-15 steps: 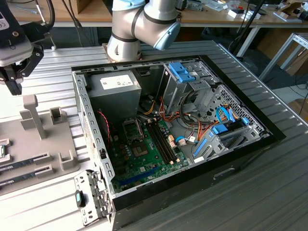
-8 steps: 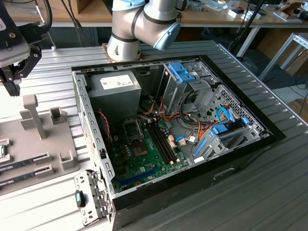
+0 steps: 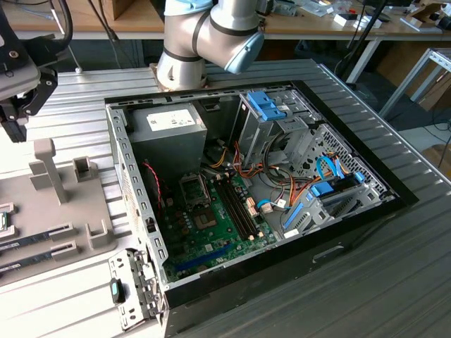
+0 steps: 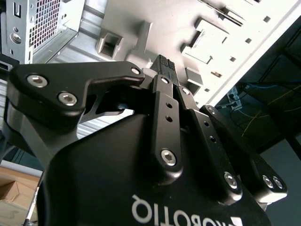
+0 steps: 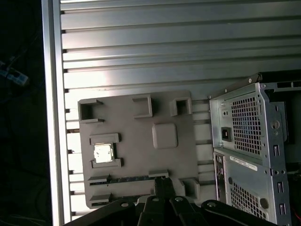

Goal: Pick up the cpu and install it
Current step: 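Reach for the cpu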

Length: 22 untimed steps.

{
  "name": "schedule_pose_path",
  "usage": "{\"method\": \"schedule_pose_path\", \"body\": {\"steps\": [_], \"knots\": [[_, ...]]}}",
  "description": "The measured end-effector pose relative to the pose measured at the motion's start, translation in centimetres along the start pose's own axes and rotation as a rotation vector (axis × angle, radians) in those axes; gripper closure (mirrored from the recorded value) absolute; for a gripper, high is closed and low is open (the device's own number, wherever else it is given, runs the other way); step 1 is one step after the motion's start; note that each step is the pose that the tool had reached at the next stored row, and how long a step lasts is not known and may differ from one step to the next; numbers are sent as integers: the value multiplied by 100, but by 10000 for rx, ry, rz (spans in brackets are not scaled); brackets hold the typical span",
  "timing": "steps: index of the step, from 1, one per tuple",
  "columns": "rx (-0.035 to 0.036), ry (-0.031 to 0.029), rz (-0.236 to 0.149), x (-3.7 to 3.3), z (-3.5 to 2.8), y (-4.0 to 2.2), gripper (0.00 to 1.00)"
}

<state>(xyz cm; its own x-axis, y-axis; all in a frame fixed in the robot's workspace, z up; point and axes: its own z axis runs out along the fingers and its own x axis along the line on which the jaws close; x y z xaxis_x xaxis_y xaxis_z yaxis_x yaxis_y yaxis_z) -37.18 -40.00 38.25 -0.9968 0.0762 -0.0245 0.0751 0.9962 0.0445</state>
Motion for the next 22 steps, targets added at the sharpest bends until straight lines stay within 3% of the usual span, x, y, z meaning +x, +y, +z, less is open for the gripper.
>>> {"method": "schedule_pose_path", "body": {"steps": [22], "knots": [[1,1,0,69,41,-7,89]]}}
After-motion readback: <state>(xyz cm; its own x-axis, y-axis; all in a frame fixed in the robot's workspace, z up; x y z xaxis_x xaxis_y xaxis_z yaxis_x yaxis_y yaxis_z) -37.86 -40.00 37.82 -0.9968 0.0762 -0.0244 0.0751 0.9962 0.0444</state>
